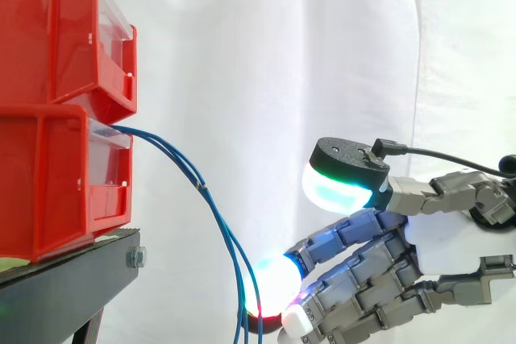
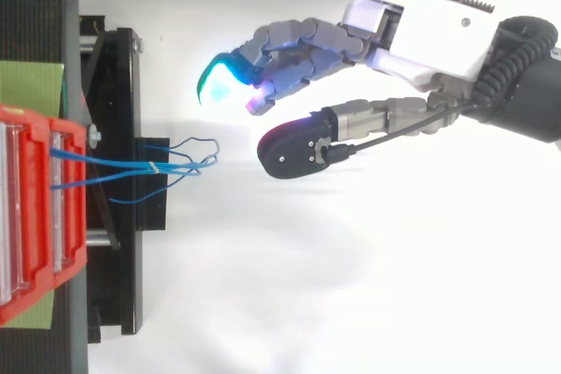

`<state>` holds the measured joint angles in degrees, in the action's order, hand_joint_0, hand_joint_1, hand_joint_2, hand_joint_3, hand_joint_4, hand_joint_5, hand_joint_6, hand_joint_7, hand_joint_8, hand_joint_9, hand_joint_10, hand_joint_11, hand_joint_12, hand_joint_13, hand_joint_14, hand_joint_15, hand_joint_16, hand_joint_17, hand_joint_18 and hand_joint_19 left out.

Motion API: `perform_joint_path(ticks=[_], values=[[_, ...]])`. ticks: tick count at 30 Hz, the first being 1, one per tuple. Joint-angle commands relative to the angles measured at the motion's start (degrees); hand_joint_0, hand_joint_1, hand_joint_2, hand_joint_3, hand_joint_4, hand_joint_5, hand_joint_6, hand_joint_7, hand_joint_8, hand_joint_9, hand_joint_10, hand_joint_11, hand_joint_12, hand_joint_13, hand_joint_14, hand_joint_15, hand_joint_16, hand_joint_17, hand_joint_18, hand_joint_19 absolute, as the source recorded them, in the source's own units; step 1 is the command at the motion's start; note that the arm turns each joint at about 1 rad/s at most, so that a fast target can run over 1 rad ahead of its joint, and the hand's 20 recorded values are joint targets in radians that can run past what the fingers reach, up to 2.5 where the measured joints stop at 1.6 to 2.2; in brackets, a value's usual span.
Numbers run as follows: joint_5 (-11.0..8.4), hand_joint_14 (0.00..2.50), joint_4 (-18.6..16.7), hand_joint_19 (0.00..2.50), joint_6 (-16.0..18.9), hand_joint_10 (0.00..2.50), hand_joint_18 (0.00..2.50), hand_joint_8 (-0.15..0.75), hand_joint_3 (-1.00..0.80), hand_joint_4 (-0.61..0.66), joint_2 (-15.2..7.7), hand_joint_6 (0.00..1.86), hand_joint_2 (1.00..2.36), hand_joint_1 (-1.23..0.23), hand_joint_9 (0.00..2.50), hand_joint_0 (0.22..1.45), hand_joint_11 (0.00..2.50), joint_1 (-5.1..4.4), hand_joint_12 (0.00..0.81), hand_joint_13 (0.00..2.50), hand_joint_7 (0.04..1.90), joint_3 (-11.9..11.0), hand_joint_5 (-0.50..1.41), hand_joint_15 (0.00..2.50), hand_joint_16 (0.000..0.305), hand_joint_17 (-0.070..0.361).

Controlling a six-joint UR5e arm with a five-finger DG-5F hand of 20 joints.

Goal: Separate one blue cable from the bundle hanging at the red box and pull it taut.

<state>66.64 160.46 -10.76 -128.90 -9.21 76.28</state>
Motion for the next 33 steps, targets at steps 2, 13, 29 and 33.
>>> perform_joint_path(ticks=[2,13,29,33], values=[[-0.81,0.0,-1.4,0.13,-1.4,0.01,0.3,0.358,-0.5,0.34,-0.7,0.5,1.0,-0.56,0.73,0.53,0.31,-0.11,0.322,0.52,0.81,-0.3,-0.19,0.14,0.033,0.075],[2.17,0.01,-1.8,0.16,-1.6,0.01,0.38,0.377,-0.5,0.37,-6.0,0.5,1.0,-0.65,0.8,0.49,0.38,-0.63,0.342,0.6,0.86,-8.1,-0.18,0.19,0.036,0.081],[2.35,0.01,-6.0,0.22,-1.4,0.01,0.46,0.362,-0.5,0.36,-6.0,0.5,1.0,-0.68,0.86,0.58,0.44,-0.9,0.318,0.68,0.94,-8.2,-0.15,0.25,0.031,0.069],[2.35,0.01,-6.1,0.22,-1.1,0.01,0.47,0.361,-0.5,0.36,-6.0,0.5,1.0,-0.67,0.88,0.59,0.45,-0.9,0.317,0.69,0.95,-8.1,-0.15,0.26,0.031,0.069]])
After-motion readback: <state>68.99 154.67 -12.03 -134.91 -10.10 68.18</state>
